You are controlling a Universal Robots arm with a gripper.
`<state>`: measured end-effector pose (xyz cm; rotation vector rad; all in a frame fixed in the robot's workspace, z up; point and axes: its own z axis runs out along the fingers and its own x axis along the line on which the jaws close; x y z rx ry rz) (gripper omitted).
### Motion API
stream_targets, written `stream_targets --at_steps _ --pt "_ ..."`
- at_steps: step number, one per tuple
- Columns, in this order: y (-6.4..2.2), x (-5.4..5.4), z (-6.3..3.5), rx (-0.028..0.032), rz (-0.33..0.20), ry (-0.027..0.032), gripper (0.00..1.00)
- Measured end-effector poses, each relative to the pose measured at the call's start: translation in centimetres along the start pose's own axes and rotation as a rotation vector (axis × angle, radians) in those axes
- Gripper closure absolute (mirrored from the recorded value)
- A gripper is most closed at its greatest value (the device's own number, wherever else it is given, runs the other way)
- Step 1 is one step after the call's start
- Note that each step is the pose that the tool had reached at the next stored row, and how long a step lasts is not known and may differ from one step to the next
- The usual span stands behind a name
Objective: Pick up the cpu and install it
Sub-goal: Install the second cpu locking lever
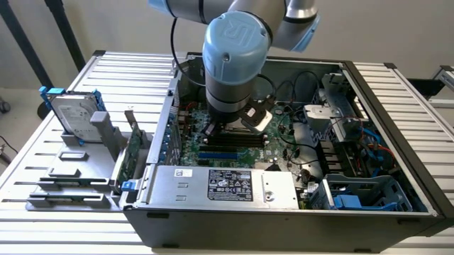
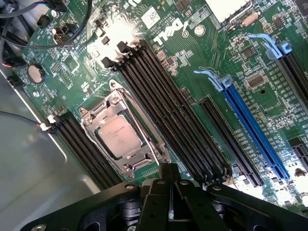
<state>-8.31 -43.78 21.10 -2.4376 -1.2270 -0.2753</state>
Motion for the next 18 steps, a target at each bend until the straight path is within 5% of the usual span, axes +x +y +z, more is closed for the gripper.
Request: stream_targets --at_steps 11,18 --pt "-0.21 -0.13 0.56 -0.0013 -0.001 0.0004 0.89" --pt "-0.62 0.13 1.03 -0.0069 -0.001 -0.0054 0.89"
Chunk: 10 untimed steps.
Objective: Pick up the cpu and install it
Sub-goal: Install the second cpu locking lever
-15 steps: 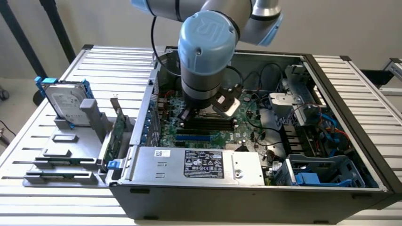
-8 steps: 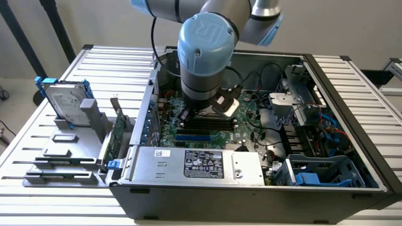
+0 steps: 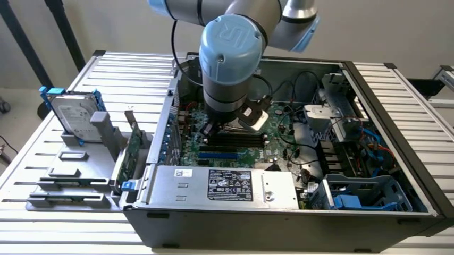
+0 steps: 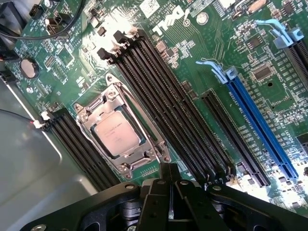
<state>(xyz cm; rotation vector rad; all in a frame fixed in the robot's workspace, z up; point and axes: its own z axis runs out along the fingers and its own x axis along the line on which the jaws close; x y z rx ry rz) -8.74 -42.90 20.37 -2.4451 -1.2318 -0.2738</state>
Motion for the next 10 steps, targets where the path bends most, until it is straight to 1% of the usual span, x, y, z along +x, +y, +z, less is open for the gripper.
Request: stream_targets --at_steps 5,10 --pt "-0.17 0.12 0.29 -0.0053 0.000 -0.0057 0.89" --pt "-0.17 0.07 0.45 -0.0114 0.000 -0.0143 0.89"
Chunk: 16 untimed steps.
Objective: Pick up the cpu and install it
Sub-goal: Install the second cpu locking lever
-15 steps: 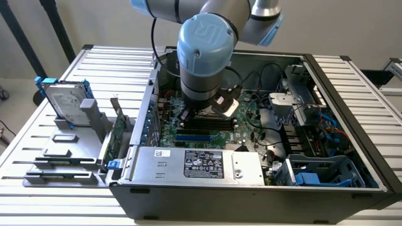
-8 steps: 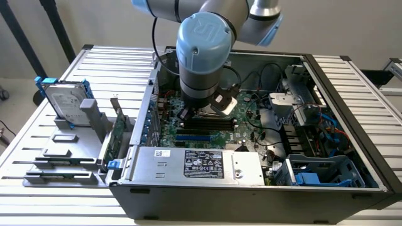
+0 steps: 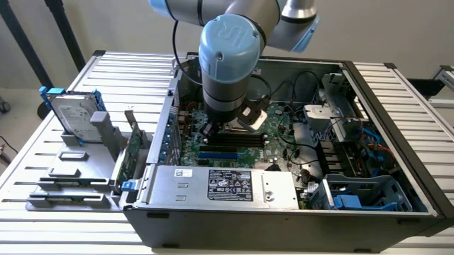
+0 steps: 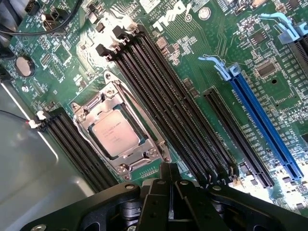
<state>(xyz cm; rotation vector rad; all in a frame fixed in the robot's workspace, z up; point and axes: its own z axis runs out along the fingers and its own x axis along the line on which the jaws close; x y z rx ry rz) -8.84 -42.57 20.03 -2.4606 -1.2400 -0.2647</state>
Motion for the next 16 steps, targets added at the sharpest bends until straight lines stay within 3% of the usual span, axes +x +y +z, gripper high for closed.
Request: stream_targets --at_steps 4,16 --pt "0.04 -0.06 0.15 -0.0015 0.000 -0.0018 0.89" --pt "0.17 -0.24 0.78 -0.0050 -0.002 0.0007 0.89"
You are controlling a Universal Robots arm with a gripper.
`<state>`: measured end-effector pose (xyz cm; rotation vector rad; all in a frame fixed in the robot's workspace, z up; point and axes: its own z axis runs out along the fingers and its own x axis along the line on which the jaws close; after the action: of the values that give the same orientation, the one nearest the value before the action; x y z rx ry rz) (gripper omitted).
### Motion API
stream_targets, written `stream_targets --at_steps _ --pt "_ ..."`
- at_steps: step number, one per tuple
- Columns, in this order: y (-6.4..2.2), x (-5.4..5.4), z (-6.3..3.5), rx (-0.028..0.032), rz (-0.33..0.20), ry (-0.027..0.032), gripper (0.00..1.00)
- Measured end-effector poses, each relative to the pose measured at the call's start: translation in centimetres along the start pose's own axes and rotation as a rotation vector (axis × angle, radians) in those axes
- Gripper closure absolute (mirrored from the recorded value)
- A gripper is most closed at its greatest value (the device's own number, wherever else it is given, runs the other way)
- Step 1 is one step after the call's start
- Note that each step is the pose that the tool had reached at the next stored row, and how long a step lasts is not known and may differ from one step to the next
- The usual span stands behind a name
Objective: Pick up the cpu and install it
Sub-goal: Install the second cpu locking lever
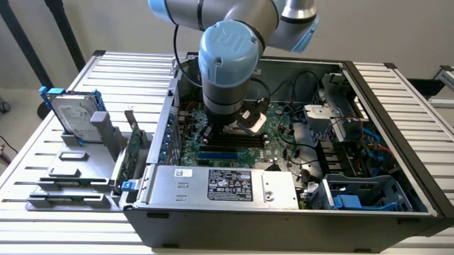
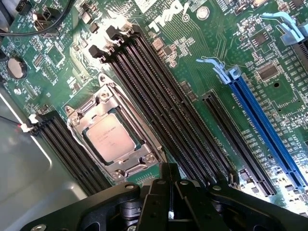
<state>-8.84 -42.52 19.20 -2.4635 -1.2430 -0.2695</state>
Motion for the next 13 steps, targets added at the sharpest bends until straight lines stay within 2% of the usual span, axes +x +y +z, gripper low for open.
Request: stream_targets --at_steps 8,11,13 --pt "-0.04 0.05 0.34 -0.0009 -0.001 0.0009 0.89" --pt "-0.05 0.06 0.40 -0.0022 -0.001 -0.0008 0.89" --pt "-0.07 0.08 0.41 -0.0046 -0.001 -0.0041 0.89"
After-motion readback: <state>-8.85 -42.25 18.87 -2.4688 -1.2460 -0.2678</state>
